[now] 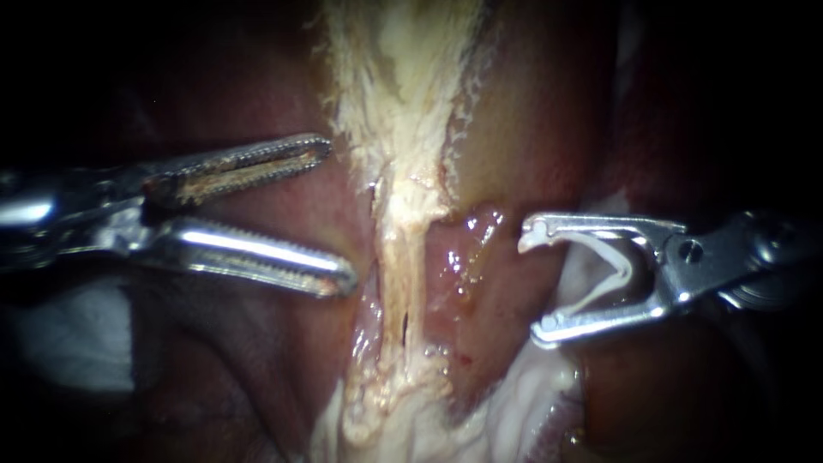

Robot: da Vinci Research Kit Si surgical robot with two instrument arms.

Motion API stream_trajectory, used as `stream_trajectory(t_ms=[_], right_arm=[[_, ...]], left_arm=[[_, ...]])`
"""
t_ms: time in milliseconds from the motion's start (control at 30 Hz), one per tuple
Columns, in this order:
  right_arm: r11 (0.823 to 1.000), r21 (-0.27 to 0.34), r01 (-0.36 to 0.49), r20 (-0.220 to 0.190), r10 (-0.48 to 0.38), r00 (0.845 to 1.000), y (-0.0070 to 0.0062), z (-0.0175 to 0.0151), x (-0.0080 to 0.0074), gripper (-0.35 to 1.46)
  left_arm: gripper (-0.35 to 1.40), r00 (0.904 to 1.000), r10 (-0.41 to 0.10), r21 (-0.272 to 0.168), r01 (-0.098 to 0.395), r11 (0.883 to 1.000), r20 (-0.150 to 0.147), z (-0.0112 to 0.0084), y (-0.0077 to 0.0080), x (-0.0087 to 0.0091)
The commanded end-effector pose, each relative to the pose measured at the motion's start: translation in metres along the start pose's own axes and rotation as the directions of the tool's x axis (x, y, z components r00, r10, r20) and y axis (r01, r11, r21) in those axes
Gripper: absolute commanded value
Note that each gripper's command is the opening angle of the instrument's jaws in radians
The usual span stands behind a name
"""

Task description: Grabbing gallbladder

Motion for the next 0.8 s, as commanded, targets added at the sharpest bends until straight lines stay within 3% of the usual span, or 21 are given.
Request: stream_trajectory(t_ms=[33, 167, 800], right_arm=[[1.000, 0.000, 0.000, 0.000, 0.000, 1.000, 0.0000, 0.0000, 0.0000, 0.56], [1.000, 0.000, 0.000, 0.000, 0.000, 1.000, 0.0000, -0.0001, 0.0000, 0.56], [1.000, 0.002, 0.006, 0.000, -0.006, 1.000, 0.0001, -0.0004, -0.0001, 0.55]], left_arm=[[0.64, 0.9998, -0.017, -0.007, 0.017, 1.000, -0.010, 0.0003, 0.0000, 0.0001], [0.59, 0.9987, -0.037, -0.027, 0.036, 0.999, -0.034, 0.0013, 0.0001, 0.0003], [0.41, 0.9949, -0.088, -0.060, 0.085, 0.995, -0.050, 0.0052, 0.0006, -0.0017]])
